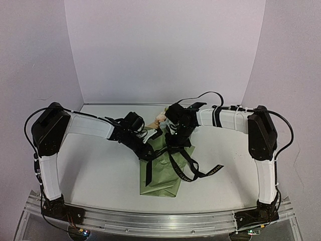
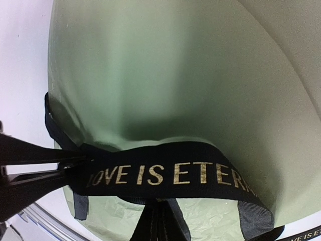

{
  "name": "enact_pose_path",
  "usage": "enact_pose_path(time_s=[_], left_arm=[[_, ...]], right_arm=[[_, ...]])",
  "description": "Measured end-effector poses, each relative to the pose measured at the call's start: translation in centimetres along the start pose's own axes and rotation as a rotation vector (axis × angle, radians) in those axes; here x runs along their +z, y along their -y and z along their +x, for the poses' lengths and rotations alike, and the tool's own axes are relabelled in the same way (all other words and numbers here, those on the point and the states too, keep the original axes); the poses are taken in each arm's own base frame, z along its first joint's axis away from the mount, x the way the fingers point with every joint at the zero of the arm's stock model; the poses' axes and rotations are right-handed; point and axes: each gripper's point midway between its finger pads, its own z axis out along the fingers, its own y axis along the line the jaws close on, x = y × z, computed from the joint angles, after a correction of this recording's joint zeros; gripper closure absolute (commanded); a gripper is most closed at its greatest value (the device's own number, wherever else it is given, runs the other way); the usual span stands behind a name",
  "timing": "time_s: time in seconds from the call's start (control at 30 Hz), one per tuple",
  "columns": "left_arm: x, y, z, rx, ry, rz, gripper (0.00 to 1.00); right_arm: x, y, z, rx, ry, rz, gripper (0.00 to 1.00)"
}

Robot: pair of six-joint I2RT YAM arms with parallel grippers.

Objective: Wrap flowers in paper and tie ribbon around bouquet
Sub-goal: Cross the ribbon over the folded bouquet.

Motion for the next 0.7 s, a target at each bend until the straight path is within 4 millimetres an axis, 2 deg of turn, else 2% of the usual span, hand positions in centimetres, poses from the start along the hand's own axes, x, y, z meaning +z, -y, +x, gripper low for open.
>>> enact_pose_path(time_s=[0.13,0.27,0.47,0.6,0.7], left_arm=[[-0.8,-0.3,-0.6,-0.001,0.021,-0.009,0.89],[-1.4,-0.7,-1.0,-0.006,0.035,-0.017,0.89],[-1.9,-1.1,-1.3,-0.011,0.047,-0.018,0.89],[-2.0,-0.9,-1.3,-0.016,0.043,-0.006,0.89],[-2.1,-0.6,-1.2,-0.020,0.036,0.012,0.89]], right_arm=[[0.0,1.3,-0.5,0.036,0.026,0.044,1.00],[-0.5,3.7,-0.5,0.086,0.062,0.107,1.00],[-3.6,5.8,-1.1,0.133,0.168,0.156,1.00],[-5.4,4.7,-1.6,0.143,0.219,0.105,1.00],[-5.5,3.3,-1.5,0.143,0.216,0.047,1.00]])
